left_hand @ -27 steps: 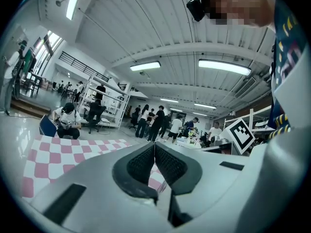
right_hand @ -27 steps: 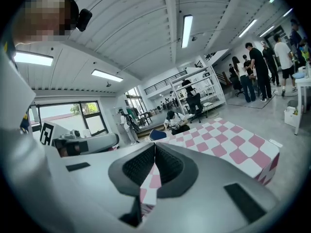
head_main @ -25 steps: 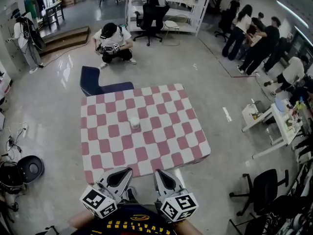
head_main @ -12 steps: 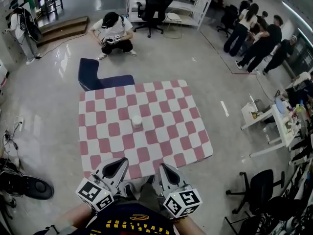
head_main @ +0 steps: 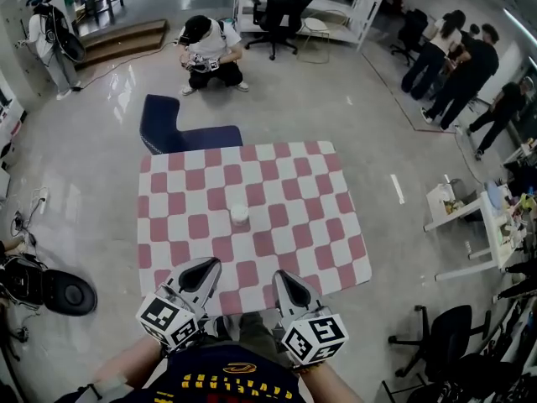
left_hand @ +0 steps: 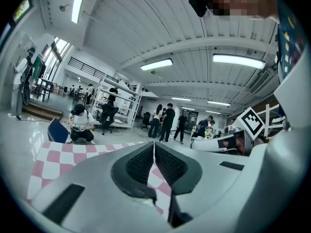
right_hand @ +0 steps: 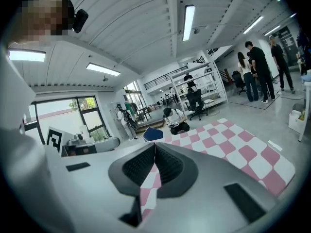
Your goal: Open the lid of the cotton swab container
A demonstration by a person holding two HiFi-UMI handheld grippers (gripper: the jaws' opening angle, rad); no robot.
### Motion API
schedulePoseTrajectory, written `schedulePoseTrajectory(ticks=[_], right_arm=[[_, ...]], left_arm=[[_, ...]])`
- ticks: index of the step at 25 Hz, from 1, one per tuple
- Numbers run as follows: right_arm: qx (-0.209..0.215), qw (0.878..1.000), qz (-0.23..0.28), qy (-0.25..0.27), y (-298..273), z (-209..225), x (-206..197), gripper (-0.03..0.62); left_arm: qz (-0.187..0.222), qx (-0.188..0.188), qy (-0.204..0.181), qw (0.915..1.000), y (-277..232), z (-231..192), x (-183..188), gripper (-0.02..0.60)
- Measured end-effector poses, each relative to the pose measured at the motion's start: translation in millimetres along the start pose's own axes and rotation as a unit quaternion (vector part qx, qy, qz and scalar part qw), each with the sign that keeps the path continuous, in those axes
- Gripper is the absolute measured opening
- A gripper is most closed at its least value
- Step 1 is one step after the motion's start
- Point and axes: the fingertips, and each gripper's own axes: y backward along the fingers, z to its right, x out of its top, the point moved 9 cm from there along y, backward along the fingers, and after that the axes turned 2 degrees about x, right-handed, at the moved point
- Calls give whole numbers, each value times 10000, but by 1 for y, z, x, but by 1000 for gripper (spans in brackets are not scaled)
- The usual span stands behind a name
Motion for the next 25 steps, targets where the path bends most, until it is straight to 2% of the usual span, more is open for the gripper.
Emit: schedulePoseTrajectory(ticks=[6,18,25], right_arm=[[90,9998,-188,71,-27,30,11,11],[295,9985,-470,4,-76,67,19,11],[280,9978,-596,-96,-92,87,21,11]], left_arm=[[-140,459,-35,9988,-39,-29,-19,5],[-1231,983,-288,9871,-106,-80,-83,8],[-1689,1089,-423,9787,-142,-93,-110,96]])
